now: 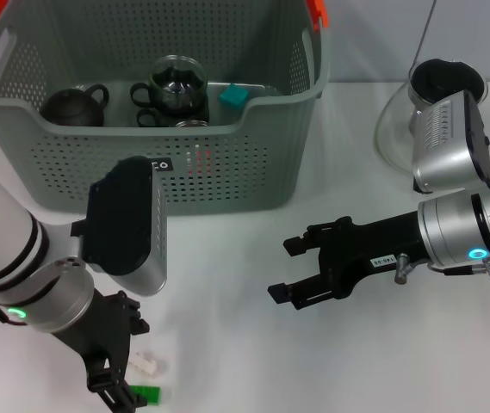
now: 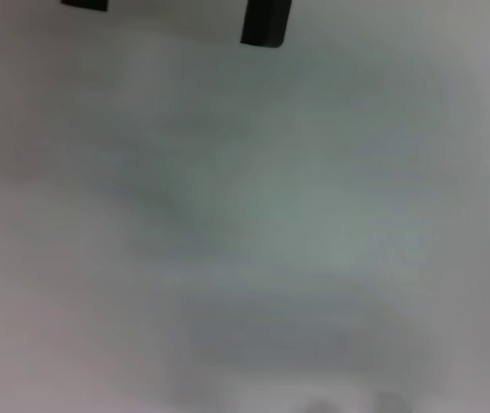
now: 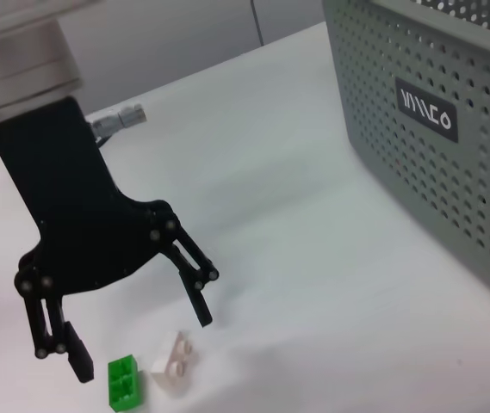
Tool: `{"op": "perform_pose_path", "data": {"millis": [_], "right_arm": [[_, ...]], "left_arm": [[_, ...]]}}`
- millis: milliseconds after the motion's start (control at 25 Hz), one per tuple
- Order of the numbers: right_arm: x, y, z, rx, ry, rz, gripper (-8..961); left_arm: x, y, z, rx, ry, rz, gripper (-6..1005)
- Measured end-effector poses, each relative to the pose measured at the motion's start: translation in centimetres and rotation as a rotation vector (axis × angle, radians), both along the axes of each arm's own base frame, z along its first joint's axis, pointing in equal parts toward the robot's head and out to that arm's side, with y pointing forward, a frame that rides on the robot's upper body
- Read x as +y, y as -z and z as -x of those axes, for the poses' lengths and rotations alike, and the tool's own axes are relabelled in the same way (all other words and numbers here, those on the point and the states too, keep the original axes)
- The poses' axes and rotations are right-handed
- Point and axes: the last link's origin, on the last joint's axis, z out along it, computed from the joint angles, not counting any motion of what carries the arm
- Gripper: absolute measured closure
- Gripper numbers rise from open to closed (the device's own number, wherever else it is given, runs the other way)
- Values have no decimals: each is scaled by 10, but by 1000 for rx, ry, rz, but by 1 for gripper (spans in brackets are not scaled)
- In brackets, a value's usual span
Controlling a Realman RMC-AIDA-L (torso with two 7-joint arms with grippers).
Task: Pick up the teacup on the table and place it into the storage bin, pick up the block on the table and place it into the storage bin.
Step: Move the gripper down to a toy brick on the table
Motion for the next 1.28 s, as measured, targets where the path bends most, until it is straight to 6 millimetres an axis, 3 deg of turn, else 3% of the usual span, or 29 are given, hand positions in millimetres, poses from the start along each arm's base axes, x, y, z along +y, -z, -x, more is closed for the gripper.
{"op": "perform_pose_path", "data": {"millis": [320,720,920,1280], "right_arm": [[1,-1,0,0,2,-8,70],[4,0,3,-2,-5,-15,71],[5,-1,3,1,-4,-20,70],[6,-2,4,4,-2,-25,70]], "left_arm": [[-1,4,0,2,65,44,51],[13,1,2,13,126,-14,51],[16,1,5,31,142,-17,168],[14,2,9,53,139,-1,172]]}}
